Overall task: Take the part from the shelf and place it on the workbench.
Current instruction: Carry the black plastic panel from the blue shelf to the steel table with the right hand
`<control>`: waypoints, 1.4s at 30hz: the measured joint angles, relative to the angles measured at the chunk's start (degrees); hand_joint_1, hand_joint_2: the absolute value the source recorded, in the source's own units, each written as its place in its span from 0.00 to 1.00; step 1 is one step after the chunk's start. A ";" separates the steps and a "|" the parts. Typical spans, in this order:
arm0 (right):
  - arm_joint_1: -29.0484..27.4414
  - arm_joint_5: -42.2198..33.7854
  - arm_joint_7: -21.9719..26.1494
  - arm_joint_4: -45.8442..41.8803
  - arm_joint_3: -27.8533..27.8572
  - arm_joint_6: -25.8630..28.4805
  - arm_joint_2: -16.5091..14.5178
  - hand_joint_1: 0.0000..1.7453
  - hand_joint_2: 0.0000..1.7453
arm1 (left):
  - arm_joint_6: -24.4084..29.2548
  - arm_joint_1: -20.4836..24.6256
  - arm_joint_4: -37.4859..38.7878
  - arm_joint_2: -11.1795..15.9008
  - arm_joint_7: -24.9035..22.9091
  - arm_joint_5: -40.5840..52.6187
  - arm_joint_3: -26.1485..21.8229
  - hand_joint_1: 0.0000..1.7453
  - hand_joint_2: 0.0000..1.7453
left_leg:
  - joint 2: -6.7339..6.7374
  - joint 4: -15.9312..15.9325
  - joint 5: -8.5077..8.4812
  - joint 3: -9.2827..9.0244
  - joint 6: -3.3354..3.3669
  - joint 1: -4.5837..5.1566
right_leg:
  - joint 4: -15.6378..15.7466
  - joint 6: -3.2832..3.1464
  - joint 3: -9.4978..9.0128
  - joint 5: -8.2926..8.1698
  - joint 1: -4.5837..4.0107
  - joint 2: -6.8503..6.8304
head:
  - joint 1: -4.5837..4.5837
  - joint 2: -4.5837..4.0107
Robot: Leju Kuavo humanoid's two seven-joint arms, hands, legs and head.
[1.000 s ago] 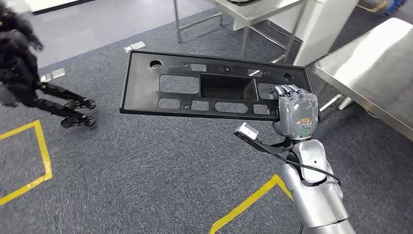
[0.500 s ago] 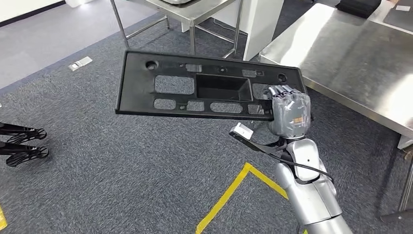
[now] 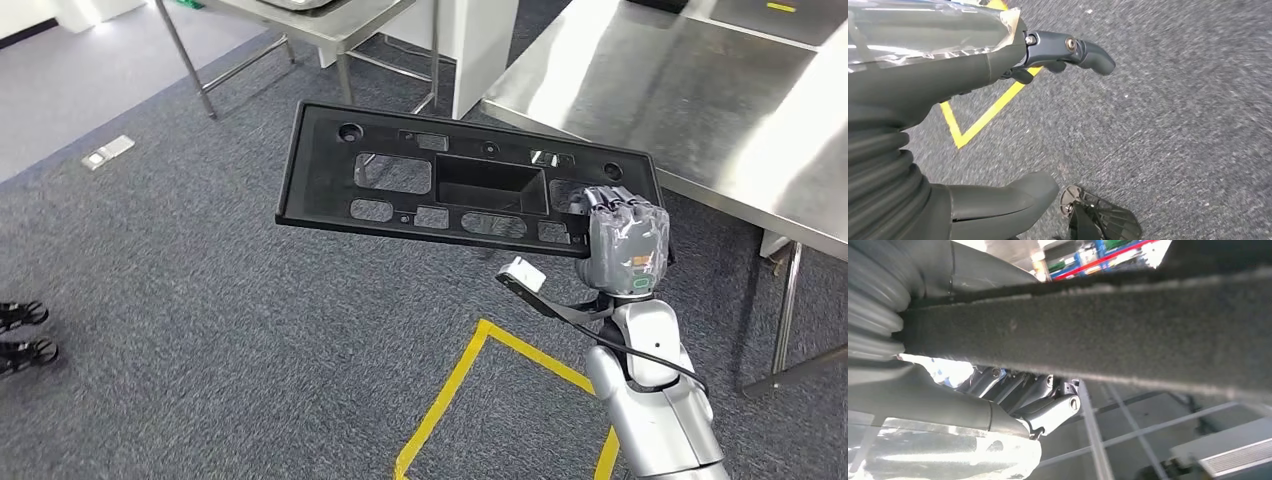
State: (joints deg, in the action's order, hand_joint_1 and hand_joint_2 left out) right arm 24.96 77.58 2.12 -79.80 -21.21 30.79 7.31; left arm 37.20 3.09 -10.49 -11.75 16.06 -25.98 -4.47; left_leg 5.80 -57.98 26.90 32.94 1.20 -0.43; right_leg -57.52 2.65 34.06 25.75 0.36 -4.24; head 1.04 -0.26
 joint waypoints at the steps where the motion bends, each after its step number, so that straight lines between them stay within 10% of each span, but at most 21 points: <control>1: -0.10 -0.19 0.07 0.00 0.16 0.17 0.15 1.00 1.00 | 0.00 0.02 0.00 0.00 0.06 -0.07 -0.01 0.00 1.00 | 0.61 0.05 0.09 -0.18 -0.29 0.02 | 0.03 -0.41 0.03 -0.16 -0.15 0.75 | -0.13 0.00; 4: -0.26 -0.44 0.38 -0.01 0.73 0.28 0.62 1.00 1.00 | 0.00 0.06 0.00 0.01 0.22 -0.22 -0.03 0.00 1.00 | -1.27 -1.86 1.86 0.29 -1.24 -0.52 | 0.28 -1.76 -0.10 -0.54 0.71 2.88 | -0.65 0.00; 6: -0.29 -0.48 0.51 0.00 0.87 0.29 0.65 1.00 1.00 | 0.00 -0.03 0.00 0.02 0.27 -0.23 -0.06 0.00 1.00 | -4.59 -8.21 5.57 3.07 -1.56 -0.72 | 0.34 -2.55 -0.17 -0.69 0.88 4.20 | -1.24 0.00; 9: -0.58 -0.52 0.58 0.00 0.86 0.29 0.60 1.00 1.00 | 0.00 -0.13 0.00 0.03 0.27 -0.28 -0.09 0.00 1.00 | -5.85 -16.76 8.21 7.56 -1.58 -0.71 | 0.31 -2.80 -0.22 -0.72 0.66 6.55 | -1.61 0.00; 13: -0.69 -0.54 0.63 0.00 0.86 0.29 0.66 1.00 1.00 | 0.00 -0.14 0.01 0.16 0.33 -0.31 -0.12 0.00 1.00 | -8.61 -4.44 0.96 2.18 -0.68 -0.84 | 0.11 -2.65 -0.37 -0.73 0.49 9.73 | -1.78 0.01; 17: -0.72 -0.59 0.69 -0.01 1.02 0.29 0.81 1.00 1.00 | 0.02 -0.01 0.00 0.20 0.43 -0.32 -0.19 0.00 1.00 | -9.11 -0.18 -0.11 0.21 0.20 -0.51 | 0.30 -1.23 0.53 -1.14 0.47 12.15 | -1.62 0.00; 21: -0.55 -0.60 0.74 -0.01 1.21 0.33 1.25 1.00 1.00 | 0.04 0.02 0.00 0.05 0.49 -0.32 -0.25 0.00 1.00 | -6.14 1.24 -0.95 -0.44 1.66 -0.58 | -6.85 -0.82 4.42 2.26 0.27 6.37 | -0.83 0.00; 24: -0.63 -0.66 0.74 0.01 1.21 0.35 1.33 1.00 1.00 | 0.04 -0.07 0.00 0.03 0.51 -0.33 -0.29 0.00 1.00 | -3.76 1.24 -0.83 -0.39 1.71 -0.54 | -16.67 -0.23 9.24 5.72 0.61 4.96 | -0.38 0.00; 27: -0.71 -0.65 0.74 0.01 1.21 0.35 1.44 1.00 1.00 | 0.03 -0.03 0.00 -0.03 0.51 -0.33 -0.29 0.00 1.00 | -1.64 1.15 -0.47 -0.68 1.18 -0.64 | -8.58 1.52 4.79 2.37 1.14 2.84 | -0.15 0.00; 30: -0.59 -0.69 0.74 0.01 1.21 0.37 1.41 1.00 1.00 | 0.01 -0.02 0.00 -0.05 0.49 -0.33 -0.30 0.00 1.00 | 0.08 0.85 0.25 -1.28 0.14 -0.06 | 0.24 1.16 -0.19 -0.58 0.75 -0.93 | 0.10 0.00; 33: -0.61 -0.79 0.78 0.01 1.25 0.40 1.47 1.00 1.00 | 0.00 0.07 0.00 0.00 0.43 -0.33 -0.31 0.00 1.00 | 1.21 0.67 0.87 -1.70 -0.66 -0.10 | 0.35 -0.28 -0.04 -0.83 0.91 0.98 | -0.58 0.00; 37: -0.14 -0.95 0.93 0.03 1.27 0.32 1.19 1.00 1.00 | 0.01 0.01 0.00 0.04 0.38 -0.33 -0.34 0.00 1.00 | -4.84 -8.88 6.71 2.43 -1.35 -0.75 | 0.41 -2.01 0.02 -1.14 1.28 4.02 | -1.48 0.00; 39: -0.09 -0.95 0.97 0.11 1.24 0.28 0.86 1.00 1.00 | 0.03 -0.09 0.00 0.08 0.35 -0.36 -0.36 0.00 1.00 | -5.66 -14.66 8.54 5.54 -1.32 -0.75 | 0.37 -2.16 0.06 -1.17 1.04 5.69 | -1.74 0.00; 42: -0.10 -0.73 0.98 0.22 1.18 0.27 0.66 1.00 1.00 | 0.04 -0.10 0.00 0.11 0.22 -0.40 -0.40 0.00 1.00 | -6.15 -9.84 3.97 3.97 -0.89 -0.79 | 0.06 -2.13 0.03 -1.16 0.95 7.94 | -1.87 0.00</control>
State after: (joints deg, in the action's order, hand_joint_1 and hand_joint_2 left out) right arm 24.86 76.86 3.10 -79.58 -20.03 31.06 7.97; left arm 37.24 2.99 -10.49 -11.64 16.28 -26.39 -4.87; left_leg -0.35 -67.83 30.87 36.91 0.32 -1.23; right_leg -57.46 0.51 34.08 24.59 1.30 3.70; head -0.84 -0.26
